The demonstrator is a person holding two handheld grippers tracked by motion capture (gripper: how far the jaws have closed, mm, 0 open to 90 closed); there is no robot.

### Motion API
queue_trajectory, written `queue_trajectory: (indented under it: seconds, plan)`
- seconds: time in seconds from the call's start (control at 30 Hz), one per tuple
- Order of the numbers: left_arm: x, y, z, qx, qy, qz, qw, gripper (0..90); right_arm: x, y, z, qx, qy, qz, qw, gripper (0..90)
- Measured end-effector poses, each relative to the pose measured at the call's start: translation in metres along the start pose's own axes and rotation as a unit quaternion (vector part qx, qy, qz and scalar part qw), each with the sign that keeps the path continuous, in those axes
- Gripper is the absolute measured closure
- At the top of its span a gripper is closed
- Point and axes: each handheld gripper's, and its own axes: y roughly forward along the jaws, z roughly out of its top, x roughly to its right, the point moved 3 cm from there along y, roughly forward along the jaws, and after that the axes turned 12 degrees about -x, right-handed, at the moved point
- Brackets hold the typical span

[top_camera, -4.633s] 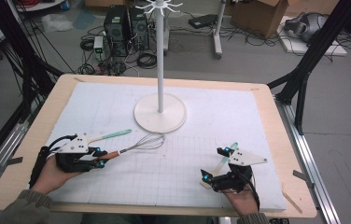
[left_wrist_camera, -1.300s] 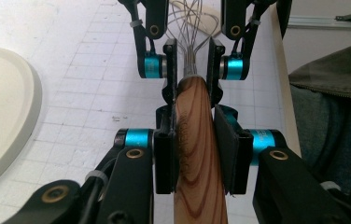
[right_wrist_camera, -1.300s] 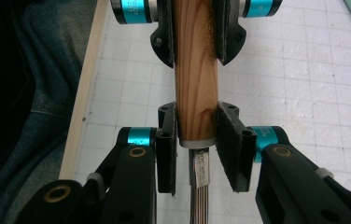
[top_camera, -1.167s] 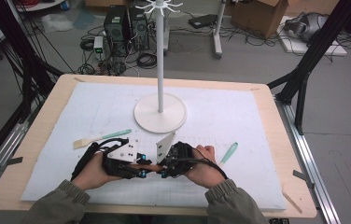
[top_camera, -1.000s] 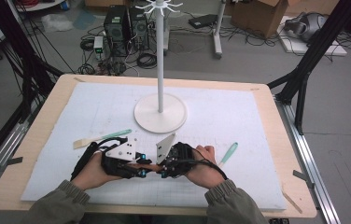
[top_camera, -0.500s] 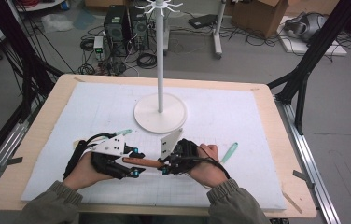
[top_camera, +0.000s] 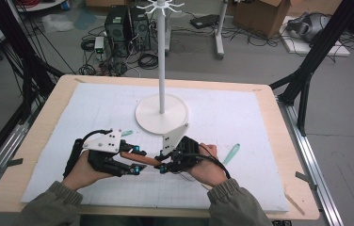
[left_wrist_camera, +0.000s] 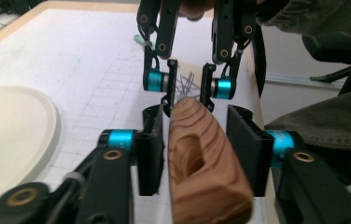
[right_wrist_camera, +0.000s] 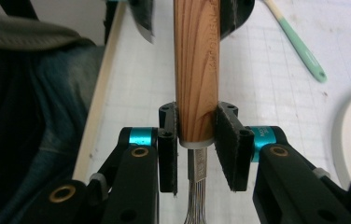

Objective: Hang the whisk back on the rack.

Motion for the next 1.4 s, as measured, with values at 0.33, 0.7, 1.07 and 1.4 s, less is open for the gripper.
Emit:
queue_trajectory:
  seconds: [0.33,0.7,1.07,1.4]
  plan:
    - [-0.001,-0.004,-0.001,0.004,0.003,0.004,1.0,70.1,0.001,0.002,0.004,0.012,-0.002,0.011,0.9999,71.2]
    - [-0.001,-0.008,0.0,0.015,-0.013,0.022,0.9996,70.2,-0.002,0.005,0.01,0.012,0.003,-0.038,0.9992,65.8]
    - [-0.005,-0.016,0.004,0.062,-0.035,0.02,0.9973,62.2,0.0,0.004,0.016,0.07,0.028,-0.013,0.9971,71.1]
    - [-0.006,-0.022,0.012,0.081,-0.045,0.021,0.9955,70.0,0.004,0.003,0.023,0.113,0.038,-0.007,0.9929,70.9]
